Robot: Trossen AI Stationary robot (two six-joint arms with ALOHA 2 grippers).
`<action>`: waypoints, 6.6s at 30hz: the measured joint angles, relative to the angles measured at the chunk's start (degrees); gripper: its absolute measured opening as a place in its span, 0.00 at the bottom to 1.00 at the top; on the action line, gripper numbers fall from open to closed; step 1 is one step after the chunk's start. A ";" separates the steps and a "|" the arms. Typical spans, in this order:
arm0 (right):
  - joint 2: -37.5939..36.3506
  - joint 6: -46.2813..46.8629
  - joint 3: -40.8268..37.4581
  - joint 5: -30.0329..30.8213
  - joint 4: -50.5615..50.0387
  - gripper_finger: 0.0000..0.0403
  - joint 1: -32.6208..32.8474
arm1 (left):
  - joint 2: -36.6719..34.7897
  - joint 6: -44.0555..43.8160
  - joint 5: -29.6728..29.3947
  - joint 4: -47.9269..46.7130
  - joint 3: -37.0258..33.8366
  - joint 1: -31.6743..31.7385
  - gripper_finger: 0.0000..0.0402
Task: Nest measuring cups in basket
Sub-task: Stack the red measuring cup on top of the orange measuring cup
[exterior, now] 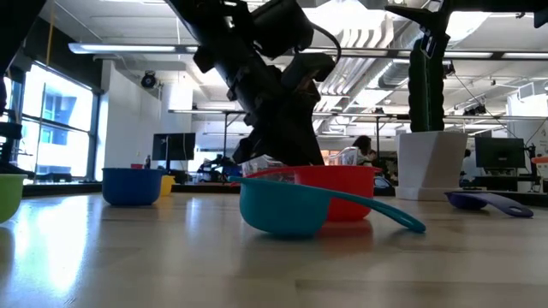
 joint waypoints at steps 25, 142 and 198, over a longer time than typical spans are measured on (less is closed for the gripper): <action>-0.01 0.46 0.00 -4.55 7.97 0.54 0.00 | -3.45 -11.37 15.88 3.04 0.00 5.26 0.19; 44.56 28.54 29.99 2.00 -46.04 0.03 12.19 | -35.23 18.14 -8.19 -31.26 0.00 5.87 0.19; 45.11 -42.58 29.99 -14.75 -57.97 0.05 25.57 | -35.21 -7.69 -11.06 -30.99 0.00 5.87 0.19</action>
